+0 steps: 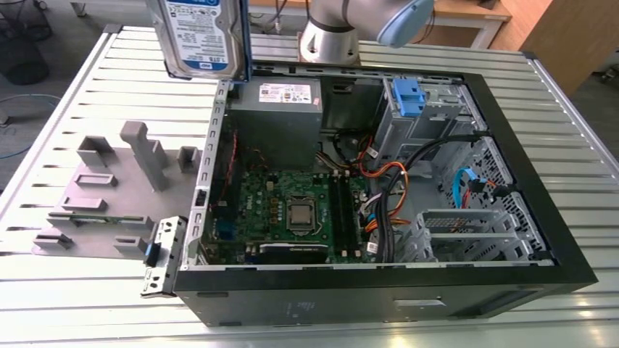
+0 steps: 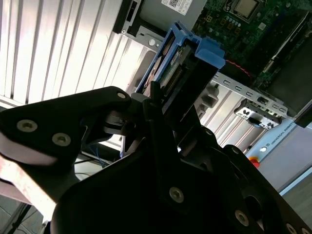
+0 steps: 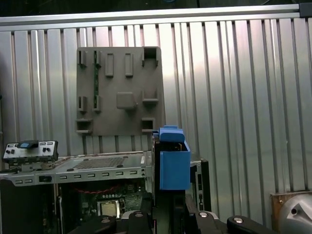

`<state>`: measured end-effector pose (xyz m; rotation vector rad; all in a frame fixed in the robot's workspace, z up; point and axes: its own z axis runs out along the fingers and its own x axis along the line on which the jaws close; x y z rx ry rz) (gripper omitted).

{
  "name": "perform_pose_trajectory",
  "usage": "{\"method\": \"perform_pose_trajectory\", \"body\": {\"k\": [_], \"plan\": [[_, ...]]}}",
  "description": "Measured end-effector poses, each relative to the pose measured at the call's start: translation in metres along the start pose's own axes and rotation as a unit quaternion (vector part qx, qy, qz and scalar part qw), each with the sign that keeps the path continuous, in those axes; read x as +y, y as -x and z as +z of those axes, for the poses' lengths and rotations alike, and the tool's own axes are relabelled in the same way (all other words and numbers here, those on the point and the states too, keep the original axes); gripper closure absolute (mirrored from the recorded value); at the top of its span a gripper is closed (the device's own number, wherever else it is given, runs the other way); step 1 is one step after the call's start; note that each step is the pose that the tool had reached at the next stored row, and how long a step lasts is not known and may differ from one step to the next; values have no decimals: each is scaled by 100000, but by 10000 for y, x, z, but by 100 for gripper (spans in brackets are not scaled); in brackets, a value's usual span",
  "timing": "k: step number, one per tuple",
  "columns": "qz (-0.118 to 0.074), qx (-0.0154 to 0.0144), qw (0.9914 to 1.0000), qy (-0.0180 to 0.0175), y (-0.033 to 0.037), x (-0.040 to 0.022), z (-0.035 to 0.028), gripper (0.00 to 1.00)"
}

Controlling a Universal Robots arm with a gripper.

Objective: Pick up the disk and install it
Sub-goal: 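Pick up the disk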

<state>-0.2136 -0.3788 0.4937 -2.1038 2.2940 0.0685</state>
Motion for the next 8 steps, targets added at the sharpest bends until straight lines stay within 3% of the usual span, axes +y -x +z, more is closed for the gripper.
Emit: {"method": "perform_pose_trajectory", "body": {"k": [8], "plan": [[0, -2, 100000, -4, 16, -184, -1, 65]]}}
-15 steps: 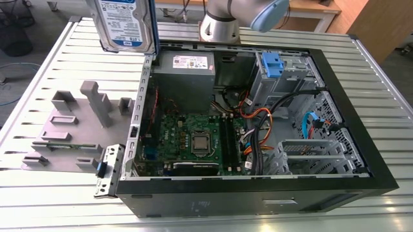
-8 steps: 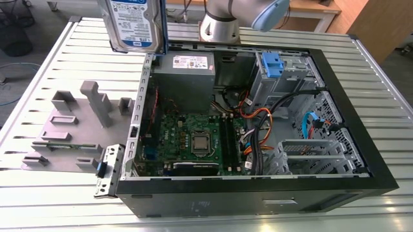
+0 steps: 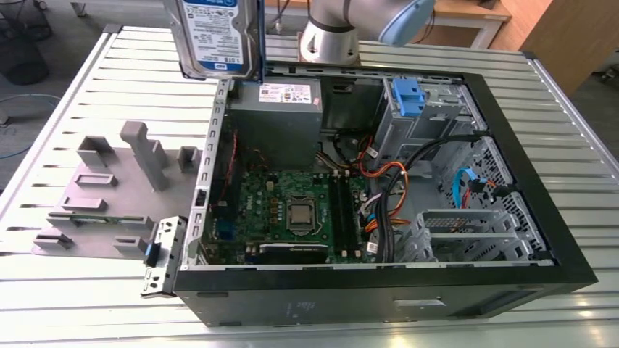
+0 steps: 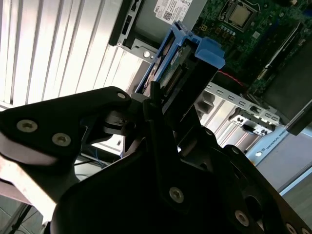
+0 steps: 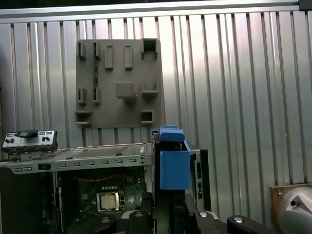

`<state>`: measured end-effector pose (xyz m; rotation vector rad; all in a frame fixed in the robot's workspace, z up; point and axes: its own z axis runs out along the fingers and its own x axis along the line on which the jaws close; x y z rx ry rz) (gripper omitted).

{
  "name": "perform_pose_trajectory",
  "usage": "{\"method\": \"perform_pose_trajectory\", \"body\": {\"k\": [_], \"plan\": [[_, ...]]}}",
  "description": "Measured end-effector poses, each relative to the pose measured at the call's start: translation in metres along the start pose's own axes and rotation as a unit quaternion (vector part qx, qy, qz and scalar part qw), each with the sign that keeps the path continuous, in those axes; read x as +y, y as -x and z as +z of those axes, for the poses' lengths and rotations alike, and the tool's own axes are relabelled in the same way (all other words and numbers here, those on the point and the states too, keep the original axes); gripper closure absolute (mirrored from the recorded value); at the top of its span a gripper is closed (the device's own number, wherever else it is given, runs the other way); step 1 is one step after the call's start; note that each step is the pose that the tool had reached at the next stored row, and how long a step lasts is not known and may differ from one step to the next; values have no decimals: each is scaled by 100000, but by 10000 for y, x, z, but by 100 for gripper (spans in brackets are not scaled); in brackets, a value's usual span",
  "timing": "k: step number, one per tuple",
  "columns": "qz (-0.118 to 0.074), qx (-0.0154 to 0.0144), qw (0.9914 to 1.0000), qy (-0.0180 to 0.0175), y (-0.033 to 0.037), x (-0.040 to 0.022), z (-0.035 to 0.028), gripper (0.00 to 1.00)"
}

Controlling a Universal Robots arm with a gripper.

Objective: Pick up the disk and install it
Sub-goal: 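Pick up the disk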

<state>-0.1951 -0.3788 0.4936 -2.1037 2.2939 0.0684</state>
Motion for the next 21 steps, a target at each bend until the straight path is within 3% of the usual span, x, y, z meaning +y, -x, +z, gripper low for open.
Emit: {"method": "perform_pose_trajectory", "body": {"k": [21], "plan": [[3, 5, 100000, 5, 40, -452, -4, 65]]}}
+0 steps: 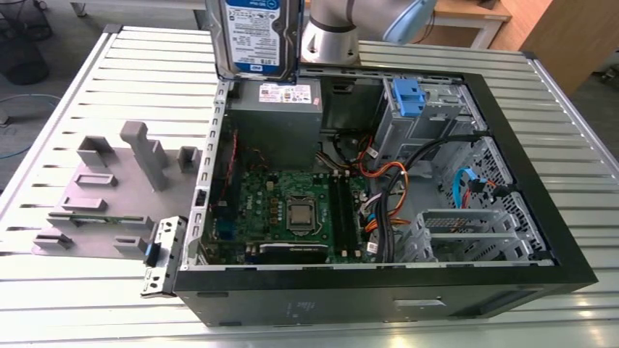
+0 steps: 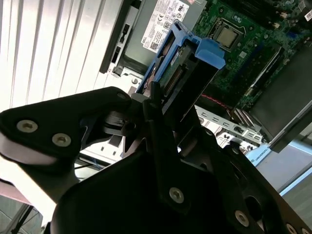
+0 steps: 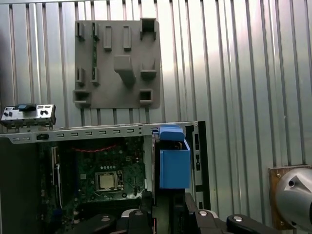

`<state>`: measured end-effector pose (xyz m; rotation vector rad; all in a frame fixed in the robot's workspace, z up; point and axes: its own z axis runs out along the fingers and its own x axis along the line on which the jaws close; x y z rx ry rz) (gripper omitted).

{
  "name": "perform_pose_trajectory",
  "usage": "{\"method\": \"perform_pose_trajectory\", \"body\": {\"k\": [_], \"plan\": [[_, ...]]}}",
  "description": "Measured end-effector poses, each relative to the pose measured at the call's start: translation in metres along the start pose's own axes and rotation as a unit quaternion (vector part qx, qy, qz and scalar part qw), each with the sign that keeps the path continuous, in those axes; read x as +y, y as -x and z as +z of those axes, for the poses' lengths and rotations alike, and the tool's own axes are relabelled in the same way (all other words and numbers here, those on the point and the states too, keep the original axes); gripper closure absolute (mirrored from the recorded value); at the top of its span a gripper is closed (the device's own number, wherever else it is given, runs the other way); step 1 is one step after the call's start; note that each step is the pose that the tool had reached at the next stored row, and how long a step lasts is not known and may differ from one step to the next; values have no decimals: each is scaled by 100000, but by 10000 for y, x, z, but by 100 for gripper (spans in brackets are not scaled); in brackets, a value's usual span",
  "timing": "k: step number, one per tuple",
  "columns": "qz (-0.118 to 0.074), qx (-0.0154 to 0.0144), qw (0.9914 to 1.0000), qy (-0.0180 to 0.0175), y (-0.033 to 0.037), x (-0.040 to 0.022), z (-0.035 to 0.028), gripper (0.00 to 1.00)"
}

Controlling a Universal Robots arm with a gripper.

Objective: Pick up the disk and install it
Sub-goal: 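Pick up the disk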

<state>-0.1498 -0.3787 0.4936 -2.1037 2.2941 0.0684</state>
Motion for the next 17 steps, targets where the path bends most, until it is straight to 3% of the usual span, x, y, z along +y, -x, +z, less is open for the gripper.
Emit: {"method": "perform_pose_trajectory", "body": {"k": [17], "plan": [[-2, -2, 100000, -2, 25, -294, -2, 65]]}}
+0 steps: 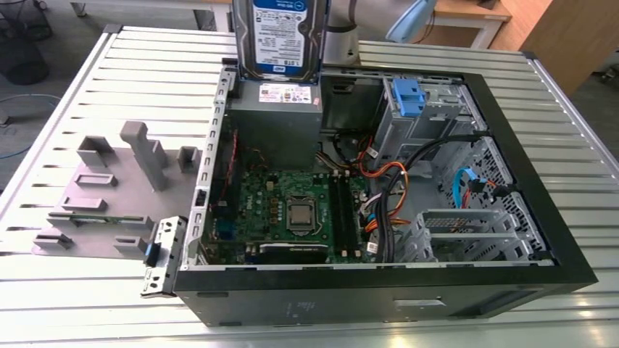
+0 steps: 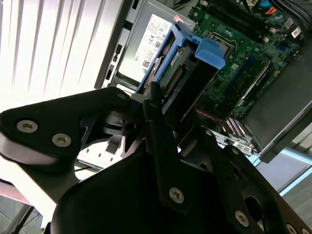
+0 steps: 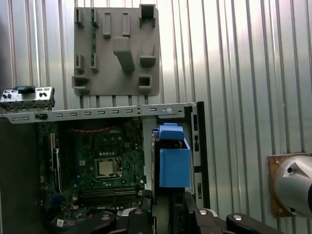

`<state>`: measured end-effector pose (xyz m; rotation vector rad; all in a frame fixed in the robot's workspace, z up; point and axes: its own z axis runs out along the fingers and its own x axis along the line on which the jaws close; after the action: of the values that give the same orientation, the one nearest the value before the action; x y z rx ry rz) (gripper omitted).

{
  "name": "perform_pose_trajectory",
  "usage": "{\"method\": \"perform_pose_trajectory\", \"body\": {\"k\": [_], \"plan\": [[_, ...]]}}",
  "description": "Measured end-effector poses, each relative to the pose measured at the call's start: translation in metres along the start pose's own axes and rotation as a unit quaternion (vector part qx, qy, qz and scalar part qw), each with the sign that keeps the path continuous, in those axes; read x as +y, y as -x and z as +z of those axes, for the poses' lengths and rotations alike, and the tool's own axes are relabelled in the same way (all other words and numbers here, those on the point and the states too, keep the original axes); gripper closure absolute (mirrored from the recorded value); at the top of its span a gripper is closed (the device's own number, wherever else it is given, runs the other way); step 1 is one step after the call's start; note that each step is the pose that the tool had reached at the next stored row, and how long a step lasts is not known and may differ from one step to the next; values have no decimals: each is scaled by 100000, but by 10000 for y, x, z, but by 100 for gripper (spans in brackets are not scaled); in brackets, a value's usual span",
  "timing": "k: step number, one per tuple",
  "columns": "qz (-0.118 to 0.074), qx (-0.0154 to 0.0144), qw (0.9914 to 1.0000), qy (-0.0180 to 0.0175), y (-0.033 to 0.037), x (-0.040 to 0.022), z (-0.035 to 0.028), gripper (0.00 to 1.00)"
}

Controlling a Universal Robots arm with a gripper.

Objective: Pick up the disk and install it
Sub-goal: 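Pick up the disk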

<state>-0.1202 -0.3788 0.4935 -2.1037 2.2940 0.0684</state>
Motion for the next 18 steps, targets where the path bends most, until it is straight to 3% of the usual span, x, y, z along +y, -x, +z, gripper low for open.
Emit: {"method": "perform_pose_trajectory", "body": {"k": [8, 18], "plan": [[1, 1, 100000, 0, 10, -114, 0, 65], [3, -4, 100000, -2, 26, -299, 0, 65]]}}
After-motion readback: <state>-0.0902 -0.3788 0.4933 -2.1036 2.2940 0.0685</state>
